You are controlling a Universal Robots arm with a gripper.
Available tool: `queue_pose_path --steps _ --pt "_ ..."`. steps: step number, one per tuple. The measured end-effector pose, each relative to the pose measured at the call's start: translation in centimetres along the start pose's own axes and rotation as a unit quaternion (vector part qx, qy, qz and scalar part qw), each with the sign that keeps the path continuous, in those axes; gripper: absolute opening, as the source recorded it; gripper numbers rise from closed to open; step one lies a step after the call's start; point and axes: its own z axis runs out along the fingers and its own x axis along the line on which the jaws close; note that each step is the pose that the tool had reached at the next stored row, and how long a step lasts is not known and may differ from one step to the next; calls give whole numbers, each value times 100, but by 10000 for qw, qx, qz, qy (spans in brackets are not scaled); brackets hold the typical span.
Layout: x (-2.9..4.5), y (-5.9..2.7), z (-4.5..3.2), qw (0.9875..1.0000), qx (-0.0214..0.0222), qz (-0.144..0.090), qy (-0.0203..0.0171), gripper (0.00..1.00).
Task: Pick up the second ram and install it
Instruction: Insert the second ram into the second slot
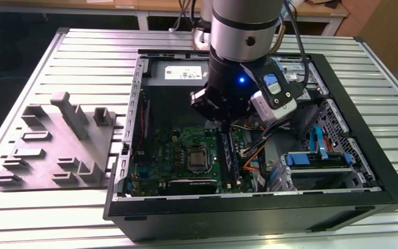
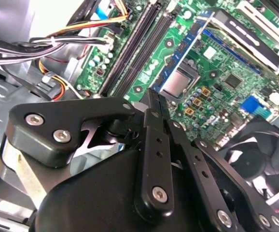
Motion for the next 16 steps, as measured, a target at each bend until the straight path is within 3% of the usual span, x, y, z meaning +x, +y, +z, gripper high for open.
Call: queue_pose_path --steps 7,13,14,16 --pt "-78 -2 86 10000 0 0 0 11" --pt "-98 -1 186 10000 0 0 0 11" --pt "-107 -1 257 10000 0 0 0 11" --pt "-112 -1 302 10000 0 0 0 11"
